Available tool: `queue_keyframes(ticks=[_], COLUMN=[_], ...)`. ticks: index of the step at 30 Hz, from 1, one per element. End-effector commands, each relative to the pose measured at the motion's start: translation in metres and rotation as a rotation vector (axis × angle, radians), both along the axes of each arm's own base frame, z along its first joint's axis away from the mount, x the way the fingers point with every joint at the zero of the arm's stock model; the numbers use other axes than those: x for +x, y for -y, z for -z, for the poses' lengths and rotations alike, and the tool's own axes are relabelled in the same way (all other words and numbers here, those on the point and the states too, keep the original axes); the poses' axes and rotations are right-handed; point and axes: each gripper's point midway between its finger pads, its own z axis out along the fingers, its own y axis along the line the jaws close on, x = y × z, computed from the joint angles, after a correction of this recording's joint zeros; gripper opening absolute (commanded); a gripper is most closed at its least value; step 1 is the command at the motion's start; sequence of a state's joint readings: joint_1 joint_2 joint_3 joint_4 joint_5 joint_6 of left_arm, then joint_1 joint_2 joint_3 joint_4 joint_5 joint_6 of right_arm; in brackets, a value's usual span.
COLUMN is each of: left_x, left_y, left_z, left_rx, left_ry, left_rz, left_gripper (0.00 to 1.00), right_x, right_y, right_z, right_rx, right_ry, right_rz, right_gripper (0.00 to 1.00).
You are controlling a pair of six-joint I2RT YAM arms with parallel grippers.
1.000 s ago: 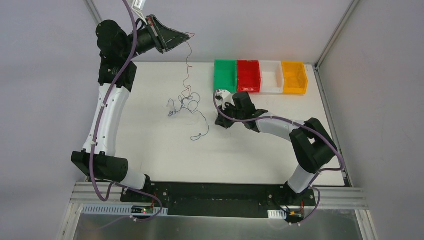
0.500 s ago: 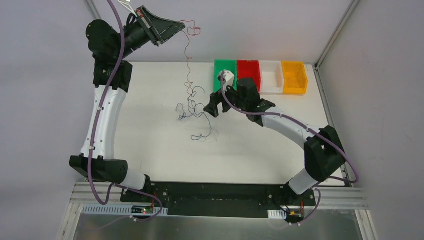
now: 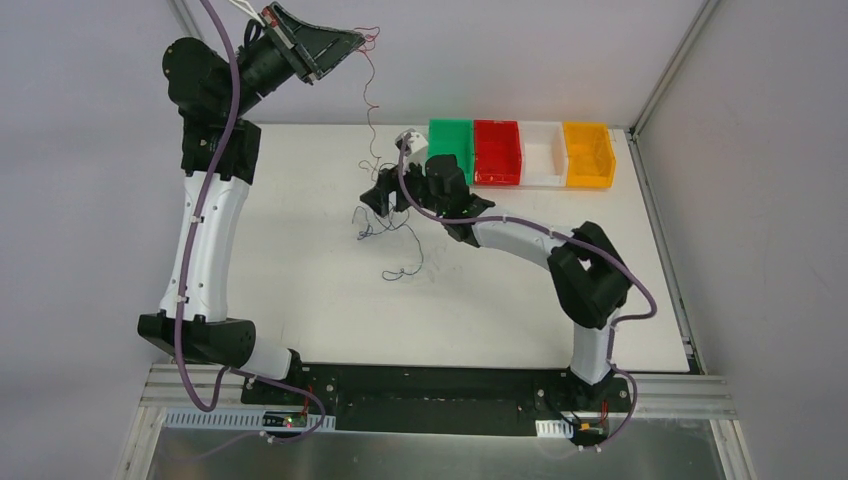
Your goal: Untangle the cables
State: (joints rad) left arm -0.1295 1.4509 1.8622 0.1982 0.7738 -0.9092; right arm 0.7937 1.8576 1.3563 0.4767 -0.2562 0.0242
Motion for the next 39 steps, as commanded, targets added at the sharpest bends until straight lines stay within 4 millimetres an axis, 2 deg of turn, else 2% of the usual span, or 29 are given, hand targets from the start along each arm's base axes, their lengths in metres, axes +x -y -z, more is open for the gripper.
queue_keyframes(ticks=[1, 3, 6, 9, 11, 12, 14, 16, 18, 20, 21, 22, 23, 24, 25, 26, 29, 33, 36, 39], left_x=[-0.034, -0.037, -0.038, -0.041, -0.045, -0.046, -0.049, -0.052, -0.049, -0.042, -0.037, -0.031, -0.025, -0.022, -0.017, -0.011, 0.003, 0.009, 0.008, 0.008], left_y=[-0.009, -0.013, -0.026, -0.043, -0.048, -0.048, -0.052, -0.054, -0.055, -0.053, -0.051, -0.050, -0.048, -0.046, -0.043, -0.042, -0.034, -0.014, 0.000, 0.012], left_z=[-0.049, -0.055, -0.072, -0.100, -0.121, -0.129, -0.143, -0.150, -0.150, -0.141, -0.135, -0.125, -0.115, -0.103, -0.090, -0.075, -0.028, 0.026, 0.050, 0.067], left_rx=[-0.040, -0.035, -0.018, -0.028, -0.045, -0.060, -0.093, -0.116, -0.131, -0.132, -0.124, -0.122, -0.123, -0.117, -0.114, -0.110, -0.102, -0.062, -0.041, -0.025], left_ry=[0.153, 0.180, 0.238, 0.336, 0.392, 0.409, 0.436, 0.457, 0.441, 0.402, 0.382, 0.344, 0.299, 0.263, 0.219, 0.172, 0.034, -0.080, -0.133, -0.169], left_rz=[-0.027, -0.052, -0.134, -0.211, -0.238, -0.239, -0.251, -0.263, -0.258, -0.244, -0.235, -0.222, -0.211, -0.193, -0.177, -0.166, -0.130, -0.066, -0.015, 0.020], left_gripper=[0.00, 0.00, 0.00, 0.00, 0.00, 0.00, 0.00, 0.00, 0.00, 0.00, 0.00, 0.00, 0.00, 0.00, 0.00, 0.00, 0.00, 0.00, 0.00, 0.00], right_x=[0.029, 0.034, 0.027, 0.002, -0.015, -0.026, -0.043, -0.051, -0.057, -0.062, -0.062, -0.064, -0.065, -0.064, -0.060, -0.057, -0.052, -0.053, -0.057, -0.056], right_y=[-0.016, -0.017, -0.010, 0.001, 0.012, 0.015, 0.020, 0.024, 0.027, 0.028, 0.028, 0.028, 0.029, 0.030, 0.032, 0.035, 0.049, 0.077, 0.094, 0.102], right_z=[-0.029, -0.015, 0.027, 0.087, 0.129, 0.143, 0.161, 0.170, 0.174, 0.176, 0.174, 0.169, 0.163, 0.150, 0.133, 0.116, 0.058, 0.002, -0.031, -0.073], right_rx=[0.124, 0.095, 0.000, -0.116, -0.206, -0.237, -0.287, -0.311, -0.333, -0.344, -0.346, -0.343, -0.344, -0.334, -0.318, -0.296, -0.219, -0.167, -0.143, -0.104], right_ry=[0.072, 0.075, 0.037, -0.080, -0.176, -0.217, -0.243, -0.289, -0.323, -0.339, -0.344, -0.346, -0.352, -0.347, -0.333, -0.317, -0.246, -0.164, -0.096, 0.022], right_rz=[0.089, 0.103, 0.086, 0.023, -0.008, -0.033, -0.076, -0.094, -0.108, -0.126, -0.132, -0.143, -0.153, -0.155, -0.150, -0.146, -0.154, -0.144, -0.132, -0.110], right_gripper=[0.61, 0.33, 0.00, 0.00, 0.00, 0.00, 0.00, 0.00, 0.00, 0.00, 0.00, 0.12, 0.31, 0.58, 0.70, 0.76, 0.84, 0.91, 0.92, 0.93])
